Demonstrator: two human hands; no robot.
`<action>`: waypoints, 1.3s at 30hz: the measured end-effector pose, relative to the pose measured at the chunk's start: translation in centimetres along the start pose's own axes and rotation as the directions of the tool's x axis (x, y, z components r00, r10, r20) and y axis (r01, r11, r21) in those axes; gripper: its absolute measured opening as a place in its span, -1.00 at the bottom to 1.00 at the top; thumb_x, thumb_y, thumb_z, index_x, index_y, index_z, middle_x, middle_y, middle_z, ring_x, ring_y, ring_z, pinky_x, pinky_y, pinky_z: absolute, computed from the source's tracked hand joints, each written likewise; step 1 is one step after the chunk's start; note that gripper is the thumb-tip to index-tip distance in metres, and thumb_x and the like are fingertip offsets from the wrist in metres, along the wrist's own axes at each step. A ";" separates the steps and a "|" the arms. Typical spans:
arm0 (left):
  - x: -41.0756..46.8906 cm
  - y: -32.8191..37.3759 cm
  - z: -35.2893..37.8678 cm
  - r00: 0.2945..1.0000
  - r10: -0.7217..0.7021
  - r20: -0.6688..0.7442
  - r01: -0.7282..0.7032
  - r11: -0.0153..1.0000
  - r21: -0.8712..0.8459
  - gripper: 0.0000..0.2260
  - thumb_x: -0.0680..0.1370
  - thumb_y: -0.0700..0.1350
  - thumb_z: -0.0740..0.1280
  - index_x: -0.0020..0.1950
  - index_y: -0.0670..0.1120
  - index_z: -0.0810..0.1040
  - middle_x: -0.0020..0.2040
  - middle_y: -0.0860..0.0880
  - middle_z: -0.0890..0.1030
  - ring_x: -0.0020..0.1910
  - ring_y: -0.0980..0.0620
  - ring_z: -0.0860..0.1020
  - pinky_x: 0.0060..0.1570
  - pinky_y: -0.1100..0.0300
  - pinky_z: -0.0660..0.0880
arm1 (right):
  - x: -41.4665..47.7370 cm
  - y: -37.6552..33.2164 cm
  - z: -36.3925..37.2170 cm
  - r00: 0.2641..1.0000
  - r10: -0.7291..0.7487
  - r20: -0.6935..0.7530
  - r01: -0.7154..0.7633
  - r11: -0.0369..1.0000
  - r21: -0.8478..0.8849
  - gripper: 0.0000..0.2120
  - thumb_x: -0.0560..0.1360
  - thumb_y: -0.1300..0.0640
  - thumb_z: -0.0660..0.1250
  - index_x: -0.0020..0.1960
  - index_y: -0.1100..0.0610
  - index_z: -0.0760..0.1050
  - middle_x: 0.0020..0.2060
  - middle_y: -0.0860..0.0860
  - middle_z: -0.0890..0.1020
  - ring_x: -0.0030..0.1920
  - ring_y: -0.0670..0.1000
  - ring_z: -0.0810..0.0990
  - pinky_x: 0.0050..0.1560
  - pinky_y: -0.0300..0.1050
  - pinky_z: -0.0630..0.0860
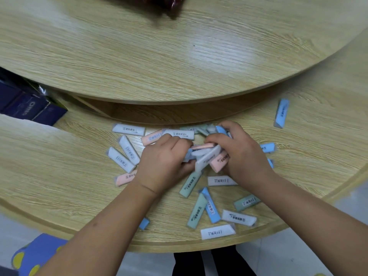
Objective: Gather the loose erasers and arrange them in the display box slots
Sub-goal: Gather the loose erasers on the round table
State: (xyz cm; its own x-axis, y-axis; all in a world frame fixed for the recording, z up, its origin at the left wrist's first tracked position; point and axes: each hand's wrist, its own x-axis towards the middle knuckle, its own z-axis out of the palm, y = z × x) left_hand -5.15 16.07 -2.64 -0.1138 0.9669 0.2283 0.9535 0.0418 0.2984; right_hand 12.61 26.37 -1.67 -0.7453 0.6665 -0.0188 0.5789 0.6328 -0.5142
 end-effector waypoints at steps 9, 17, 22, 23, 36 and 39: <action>0.9 1.5 -1.8 0.976 -0.218 0.020 0.217 0.956 -0.197 -0.72 0.37 0.15 0.38 -0.26 -0.05 0.48 -0.36 0.00 0.55 -0.34 -0.07 0.54 -0.39 0.26 0.25 | -0.6 -0.3 -0.6 0.989 0.135 -0.053 -0.123 0.975 0.184 -0.56 0.29 0.26 0.55 0.12 0.01 0.57 0.20 -0.01 0.41 -0.06 -0.02 0.49 -0.19 -0.17 0.40; 1.2 3.2 -4.1 0.942 -0.313 0.121 0.334 0.907 -0.255 -0.79 0.32 -0.01 0.52 -0.19 -0.03 0.53 -0.33 0.06 0.55 -0.28 -0.05 0.56 -0.34 0.22 0.30 | -1.9 -1.0 -2.7 0.967 0.195 -0.164 -0.138 0.942 0.306 -0.58 0.30 0.27 0.55 0.03 -0.08 0.51 0.16 -0.10 0.36 0.01 -0.15 0.44 -0.08 -0.36 0.39; 1.7 5.7 -5.8 0.910 -0.353 0.217 0.410 0.842 -0.350 -0.83 0.35 0.09 0.38 -0.19 0.03 0.53 -0.36 0.11 0.53 -0.32 0.09 0.52 -0.40 0.17 0.37 | -3.8 -1.8 -5.1 0.948 0.285 -0.144 -0.219 0.909 0.355 -0.63 0.34 0.18 0.45 0.04 -0.13 0.45 0.20 -0.08 0.37 -0.01 -0.13 0.47 -0.11 -0.25 0.48; 1.9 6.4 -6.2 0.907 -0.353 0.228 0.416 0.830 -0.372 -0.86 0.35 0.08 0.39 -0.20 0.07 0.50 -0.36 0.12 0.52 -0.33 0.14 0.50 -0.40 0.18 0.36 | -4.3 -1.9 -5.8 0.941 0.306 -0.141 -0.238 0.900 0.366 -0.64 0.34 0.18 0.44 0.04 -0.13 0.45 0.21 -0.06 0.38 0.00 -0.09 0.49 -0.11 -0.18 0.51; 11.8 23.9 -6.3 0.830 -0.442 0.341 0.553 0.568 -0.610 -0.81 0.40 -0.20 0.45 -0.31 -0.07 0.46 -0.43 0.10 0.52 -0.47 0.19 0.41 -0.45 0.38 0.33 | -10.3 5.8 -18.5 0.788 0.591 -0.175 -0.412 0.716 0.563 -0.76 0.30 0.03 0.35 -0.04 -0.11 0.59 0.23 -0.15 0.42 0.10 -0.21 0.54 -0.04 -0.28 0.53; 15.9 29.9 -4.8 0.818 -0.432 0.379 0.570 0.526 -0.631 -0.76 0.43 -0.21 0.43 -0.31 -0.19 0.39 -0.47 0.19 0.47 -0.49 0.23 0.33 -0.46 0.37 0.29 | -11.1 10.5 -22.2 0.767 0.619 -0.170 -0.433 0.694 0.575 -0.74 0.32 0.00 0.34 0.01 -0.13 0.57 0.23 -0.23 0.38 0.07 -0.24 0.54 -0.06 -0.15 0.55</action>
State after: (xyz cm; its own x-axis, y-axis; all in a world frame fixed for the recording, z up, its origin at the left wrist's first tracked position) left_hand 20.22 31.50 14.36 -0.3994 0.8686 -0.2932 0.2610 0.4143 0.8719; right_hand 34.35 34.36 12.15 -0.1566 0.9698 -0.1872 0.5348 -0.0761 -0.8416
